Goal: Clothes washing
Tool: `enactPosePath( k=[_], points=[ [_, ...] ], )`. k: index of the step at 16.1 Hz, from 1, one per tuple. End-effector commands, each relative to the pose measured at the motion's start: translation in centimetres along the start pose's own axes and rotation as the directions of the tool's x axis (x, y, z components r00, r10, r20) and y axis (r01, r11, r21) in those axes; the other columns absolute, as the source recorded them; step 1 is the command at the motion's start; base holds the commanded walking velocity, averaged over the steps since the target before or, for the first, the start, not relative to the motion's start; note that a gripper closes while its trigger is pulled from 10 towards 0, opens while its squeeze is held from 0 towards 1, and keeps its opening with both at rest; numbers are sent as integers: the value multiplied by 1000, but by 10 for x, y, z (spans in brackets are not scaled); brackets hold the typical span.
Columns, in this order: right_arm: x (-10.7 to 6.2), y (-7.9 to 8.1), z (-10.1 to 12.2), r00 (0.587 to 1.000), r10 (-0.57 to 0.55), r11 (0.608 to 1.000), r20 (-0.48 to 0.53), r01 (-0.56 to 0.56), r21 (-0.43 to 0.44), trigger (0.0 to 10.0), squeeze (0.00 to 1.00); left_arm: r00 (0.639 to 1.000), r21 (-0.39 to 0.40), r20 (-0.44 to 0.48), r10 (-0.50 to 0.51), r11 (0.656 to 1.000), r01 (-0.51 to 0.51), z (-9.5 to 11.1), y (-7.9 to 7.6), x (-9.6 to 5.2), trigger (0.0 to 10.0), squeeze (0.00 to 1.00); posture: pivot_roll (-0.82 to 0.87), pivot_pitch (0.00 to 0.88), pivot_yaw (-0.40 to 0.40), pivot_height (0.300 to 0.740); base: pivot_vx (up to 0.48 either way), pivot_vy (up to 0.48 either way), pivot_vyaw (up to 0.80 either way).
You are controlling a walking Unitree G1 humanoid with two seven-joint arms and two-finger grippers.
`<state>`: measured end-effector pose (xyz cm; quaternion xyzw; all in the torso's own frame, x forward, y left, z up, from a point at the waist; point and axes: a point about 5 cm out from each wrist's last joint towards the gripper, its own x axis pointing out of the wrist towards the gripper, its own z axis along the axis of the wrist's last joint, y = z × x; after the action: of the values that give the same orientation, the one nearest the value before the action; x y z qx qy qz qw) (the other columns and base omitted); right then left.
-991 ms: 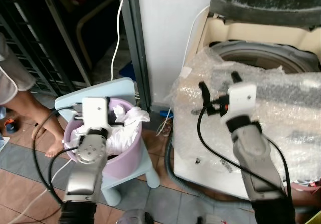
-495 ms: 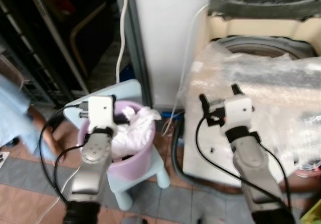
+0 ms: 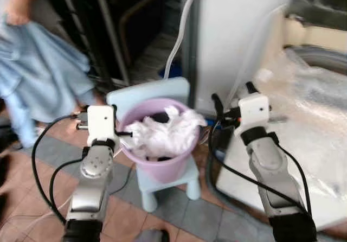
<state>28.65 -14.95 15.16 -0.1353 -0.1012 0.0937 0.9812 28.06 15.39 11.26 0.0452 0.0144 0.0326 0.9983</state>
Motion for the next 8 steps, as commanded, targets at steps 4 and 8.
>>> enactPosePath(
  k=[4,8],
  points=[
    [7,-4,-2,1000,25,999,-13,-26,-24,10000,0,1000,2,-11,-15,1000,15,-1,0,-2,10000,0,-43,0,95,740,0,0,800],
    [10,-5,-6,999,21,999,-38,-23,-41,10000,0,1000,3,-16,-22,1000,22,-2,1,-4,10000,0,-33,0,92,740,0,0,800]
  ],
)
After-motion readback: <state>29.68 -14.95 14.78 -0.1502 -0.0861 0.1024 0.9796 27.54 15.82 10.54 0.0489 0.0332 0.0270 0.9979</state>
